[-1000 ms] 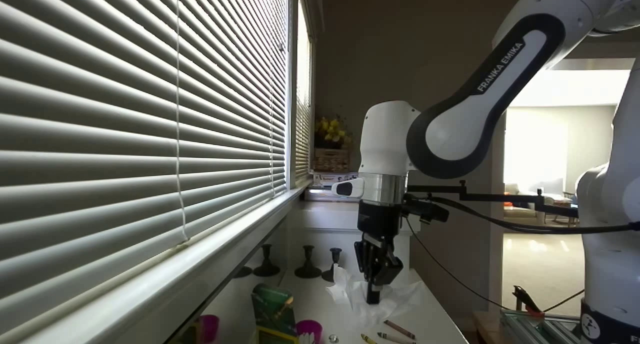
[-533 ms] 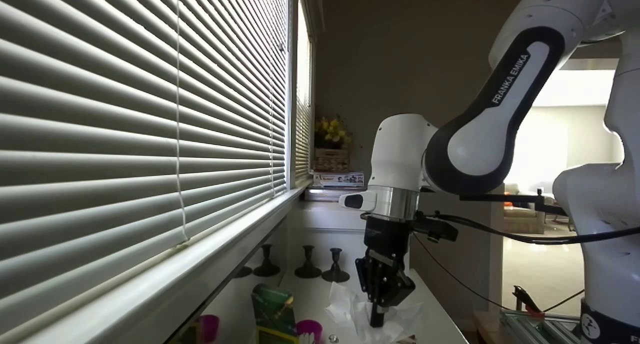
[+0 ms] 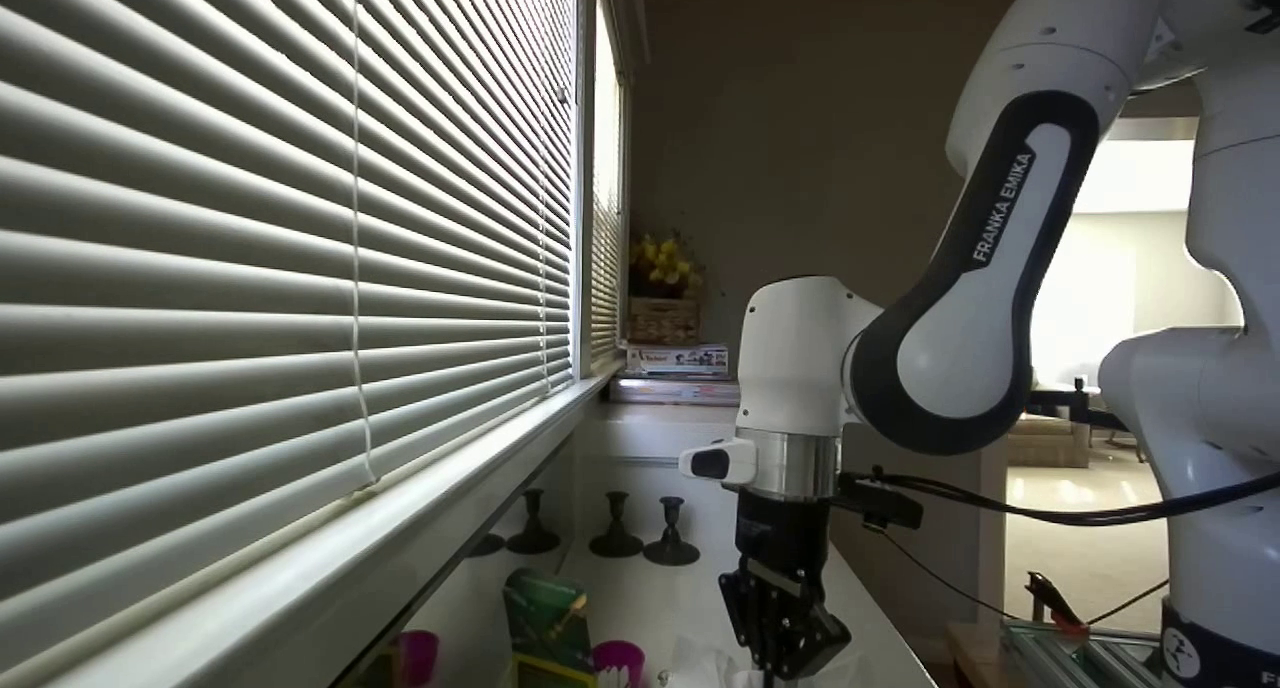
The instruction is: Use the napkin to wipe the reflective part below the window
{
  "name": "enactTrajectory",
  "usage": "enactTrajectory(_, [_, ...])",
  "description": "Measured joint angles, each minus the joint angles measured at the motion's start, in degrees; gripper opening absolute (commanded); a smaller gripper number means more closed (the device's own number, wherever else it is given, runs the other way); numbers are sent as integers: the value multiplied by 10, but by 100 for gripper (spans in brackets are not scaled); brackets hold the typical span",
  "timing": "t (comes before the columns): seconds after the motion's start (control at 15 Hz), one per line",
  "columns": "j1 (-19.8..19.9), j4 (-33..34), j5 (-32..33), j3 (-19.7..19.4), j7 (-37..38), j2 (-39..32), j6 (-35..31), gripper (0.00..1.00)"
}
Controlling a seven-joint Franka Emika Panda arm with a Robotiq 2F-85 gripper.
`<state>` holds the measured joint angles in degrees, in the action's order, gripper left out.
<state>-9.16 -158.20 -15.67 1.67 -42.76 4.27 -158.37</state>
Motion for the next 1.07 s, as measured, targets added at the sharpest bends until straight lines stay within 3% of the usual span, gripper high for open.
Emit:
enactTrajectory(0.4, [2, 10, 1, 19, 0, -72, -55, 0])
enactTrajectory(0.47, [4, 12, 3, 24, 0, -82, -61, 26])
enactTrajectory(0.6, [10, 18, 14, 35, 0, -97, -63, 33])
enactTrajectory(0.87, [17, 22, 105, 36, 41, -94, -51, 62])
enactTrajectory(1.07, [18, 27, 143, 36, 76, -59, -6, 82])
